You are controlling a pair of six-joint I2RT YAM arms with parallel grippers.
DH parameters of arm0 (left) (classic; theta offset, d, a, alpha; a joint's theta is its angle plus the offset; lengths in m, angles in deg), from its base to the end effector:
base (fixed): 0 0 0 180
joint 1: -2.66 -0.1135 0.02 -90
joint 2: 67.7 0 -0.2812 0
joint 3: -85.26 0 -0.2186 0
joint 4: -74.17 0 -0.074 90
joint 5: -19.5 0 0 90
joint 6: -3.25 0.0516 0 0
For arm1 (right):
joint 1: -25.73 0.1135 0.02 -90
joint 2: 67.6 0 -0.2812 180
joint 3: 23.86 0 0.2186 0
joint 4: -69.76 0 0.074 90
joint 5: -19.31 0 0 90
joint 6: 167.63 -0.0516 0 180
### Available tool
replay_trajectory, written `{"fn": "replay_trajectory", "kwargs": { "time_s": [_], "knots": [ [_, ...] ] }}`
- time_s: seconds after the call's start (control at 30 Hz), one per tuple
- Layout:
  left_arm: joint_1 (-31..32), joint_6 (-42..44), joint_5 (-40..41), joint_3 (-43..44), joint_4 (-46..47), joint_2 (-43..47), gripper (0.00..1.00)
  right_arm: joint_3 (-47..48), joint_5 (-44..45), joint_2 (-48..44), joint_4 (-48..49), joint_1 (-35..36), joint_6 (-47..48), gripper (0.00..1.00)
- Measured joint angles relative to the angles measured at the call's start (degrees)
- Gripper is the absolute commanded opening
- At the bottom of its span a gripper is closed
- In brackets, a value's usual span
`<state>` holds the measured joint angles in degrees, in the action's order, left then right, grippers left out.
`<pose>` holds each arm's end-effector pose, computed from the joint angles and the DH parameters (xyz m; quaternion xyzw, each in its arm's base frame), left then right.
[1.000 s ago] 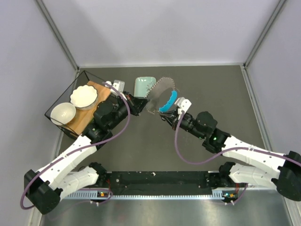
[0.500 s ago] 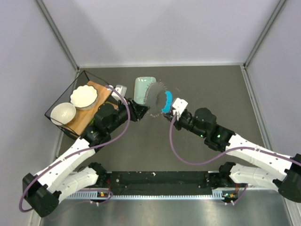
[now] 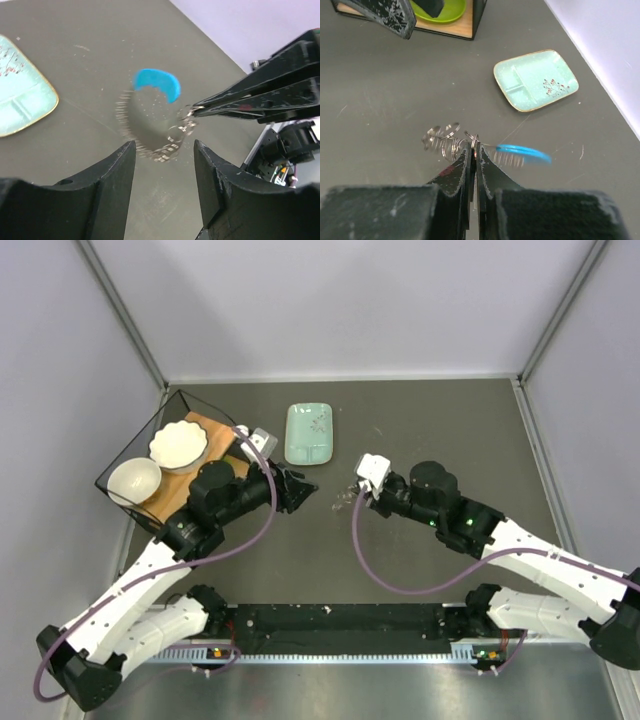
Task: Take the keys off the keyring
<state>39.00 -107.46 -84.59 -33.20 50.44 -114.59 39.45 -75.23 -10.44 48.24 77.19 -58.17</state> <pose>0.1229 -0.1060 0.3545 0.1815 0.7373 -0.3895 0.5213 0.1250 0.1635 0.3399 -0.4806 0.6334 0.1972 0.5736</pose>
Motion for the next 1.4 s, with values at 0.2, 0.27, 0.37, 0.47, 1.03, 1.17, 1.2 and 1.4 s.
{"fn": "replay_trajectory", "kwargs": {
  "time_s": [0.2, 0.27, 0.37, 0.47, 1.03, 1.17, 1.2, 1.4],
  "knots": [
    [0.02, 4.04, -9.03, 1.22, 0.87, -0.68, 0.53, 1.09, -5.51, -0.07, -1.97, 0.00, 2.38, 0.00],
    [0.04, 4.79, -11.80, 1.22, 1.31, -1.49, 0.52, 1.88, -7.78, -0.13, -2.21, 0.00, 2.71, 0.00],
    [0.20, 5.90, -14.62, 1.22, 1.38, -2.69, 0.51, 2.80, -10.84, -0.17, -2.75, 0.00, 2.86, 0.00],
    [0.55, 6.60, -15.72, 1.22, 1.42, -3.08, 0.49, 3.48, -12.94, -0.13, -3.87, 0.00, 2.40, 0.00],
    [2.62, 8.07, -17.00, 1.09, 3.76, -3.52, 0.42, 6.32, -16.39, 0.76, -5.27, 0.00, -2.71, 0.00],
    [3.15, 8.70, -17.16, 1.07, 3.89, -3.67, 0.41, 6.78, -16.39, 1.09, -5.62, 0.00, -4.11, 0.00],
    [3.26, 8.83, -17.16, 1.07, 3.96, -3.80, 0.41, 7.06, -16.37, 1.36, -5.79, 0.00, -4.52, 0.00],
    [3.98, 9.31, -15.21, 1.07, 3.23, -5.25, 0.41, 12.20, -15.52, 4.66, -11.56, 0.00, -8.59, 0.00]
  ]
}}
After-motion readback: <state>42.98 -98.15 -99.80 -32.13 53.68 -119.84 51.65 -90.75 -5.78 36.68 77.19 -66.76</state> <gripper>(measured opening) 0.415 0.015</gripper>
